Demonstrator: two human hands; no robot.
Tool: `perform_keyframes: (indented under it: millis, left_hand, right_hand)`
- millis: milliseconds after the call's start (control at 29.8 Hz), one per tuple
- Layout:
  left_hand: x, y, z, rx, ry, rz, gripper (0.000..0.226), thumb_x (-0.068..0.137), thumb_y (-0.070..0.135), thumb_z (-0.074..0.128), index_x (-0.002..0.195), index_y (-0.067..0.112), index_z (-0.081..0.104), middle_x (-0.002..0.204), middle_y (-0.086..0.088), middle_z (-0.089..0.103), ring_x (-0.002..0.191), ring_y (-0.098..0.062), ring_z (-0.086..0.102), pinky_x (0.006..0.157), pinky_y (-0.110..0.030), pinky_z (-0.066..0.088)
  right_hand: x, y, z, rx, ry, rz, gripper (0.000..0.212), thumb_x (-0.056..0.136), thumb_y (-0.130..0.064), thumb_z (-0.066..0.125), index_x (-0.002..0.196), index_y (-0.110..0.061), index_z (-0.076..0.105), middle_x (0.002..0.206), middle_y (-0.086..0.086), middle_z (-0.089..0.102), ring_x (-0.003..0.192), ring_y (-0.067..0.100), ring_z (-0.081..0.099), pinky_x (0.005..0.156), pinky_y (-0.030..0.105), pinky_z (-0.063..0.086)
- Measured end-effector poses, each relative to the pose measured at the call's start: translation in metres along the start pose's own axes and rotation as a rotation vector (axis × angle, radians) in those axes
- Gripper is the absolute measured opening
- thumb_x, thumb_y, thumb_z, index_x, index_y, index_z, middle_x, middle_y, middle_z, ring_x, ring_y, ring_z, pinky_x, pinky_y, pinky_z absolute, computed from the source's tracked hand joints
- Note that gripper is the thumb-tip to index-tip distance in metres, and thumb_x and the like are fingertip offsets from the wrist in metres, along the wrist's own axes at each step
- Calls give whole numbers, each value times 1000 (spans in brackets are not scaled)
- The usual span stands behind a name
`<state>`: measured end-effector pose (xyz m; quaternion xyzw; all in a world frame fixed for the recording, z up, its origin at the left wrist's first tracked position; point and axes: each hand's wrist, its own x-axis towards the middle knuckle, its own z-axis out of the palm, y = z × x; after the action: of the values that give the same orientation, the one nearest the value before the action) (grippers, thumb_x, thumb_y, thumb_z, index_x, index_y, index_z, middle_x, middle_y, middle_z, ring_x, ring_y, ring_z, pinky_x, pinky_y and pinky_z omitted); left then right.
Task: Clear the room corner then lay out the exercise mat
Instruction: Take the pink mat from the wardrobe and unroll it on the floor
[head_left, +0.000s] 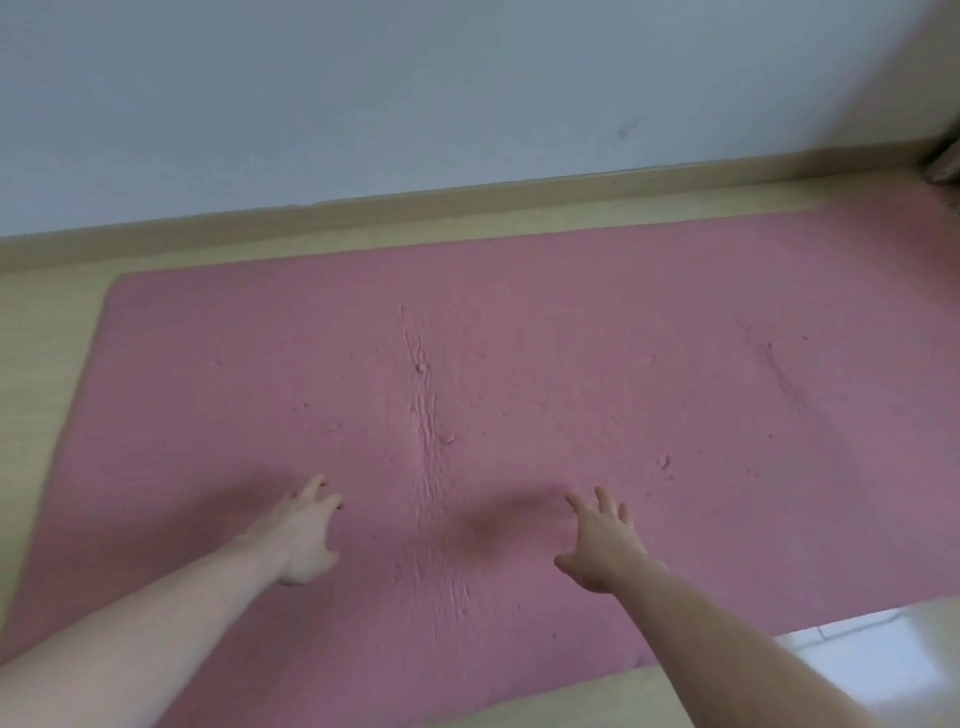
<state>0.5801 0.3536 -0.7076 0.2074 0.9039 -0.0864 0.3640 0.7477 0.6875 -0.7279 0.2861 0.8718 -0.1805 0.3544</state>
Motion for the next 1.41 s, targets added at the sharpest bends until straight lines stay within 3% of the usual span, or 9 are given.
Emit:
perform_keyframes:
  millis: [235,402,570,704,872,973,1140,1308,1409]
  left_hand:
    - [0,-16,81,-201,-25,-108,132,66,56,82,162,31,-6,167,-2,-24,154,-43,1,123,-47,27]
    - [-2,-36,88,-175,-10,-135,129,69,49,81,159,38,-11,164,8,-31,155,-33,-1,116,-56,36]
    - [-1,-59,77,-170,-35,-245,123,78,34,79,159,39,-14,164,6,-33,157,-31,-3,116,-55,36]
    - [-6,-76,68,-115,-61,-343,114,80,23,75,160,34,-5,168,0,-20,155,-36,14,116,-47,38]
    - [-2,-79,35,15,-86,-396,97,73,36,79,152,20,25,155,-5,23,141,-35,37,107,-47,48]
    - [3,-61,45,-65,-13,-325,118,67,47,86,157,23,14,163,-3,7,146,-37,28,109,-48,46]
    - [11,-42,71,-148,-35,-325,141,64,50,88,160,23,-12,165,-5,-25,152,-49,2,115,-52,38]
    - [24,-43,63,-90,-81,-351,140,56,51,91,158,24,-1,165,-3,-9,149,-43,21,110,-46,44]
    - [19,-51,25,-35,-249,-273,127,58,56,85,160,21,19,165,-2,23,144,-27,41,112,-35,44]
  right_hand:
    - [-2,1,59,-75,-41,32,112,84,-56,72,162,-36,-7,168,8,-18,151,45,10,117,49,34]
    - [-5,-32,67,-83,-45,-13,108,84,-60,68,162,-40,-4,169,3,-16,148,50,18,119,50,32]
    - [-10,-72,68,-66,-123,-75,109,85,-57,70,161,-42,-7,167,-6,-25,150,55,4,112,53,39]
    - [-13,-92,68,-92,-167,-191,106,85,-58,69,161,-44,-4,167,-13,-23,149,56,10,113,54,38]
    - [-9,-66,45,-82,18,-255,92,90,-52,64,158,-43,3,168,-10,4,128,32,56,90,45,54]
    - [-2,-51,44,-124,84,-161,97,90,-54,67,158,-41,-1,168,2,-3,141,37,36,97,52,54]
    - [-2,-48,78,-217,-58,-115,125,79,-79,60,152,-38,-32,159,4,-43,150,50,-18,113,73,25]
    - [5,-49,89,-250,-51,-101,127,77,-81,60,151,-38,-34,157,6,-45,149,52,-21,113,73,22]
    - [13,-55,56,-146,-259,-71,118,80,-64,74,162,-36,-6,168,3,-20,154,43,6,117,55,35]
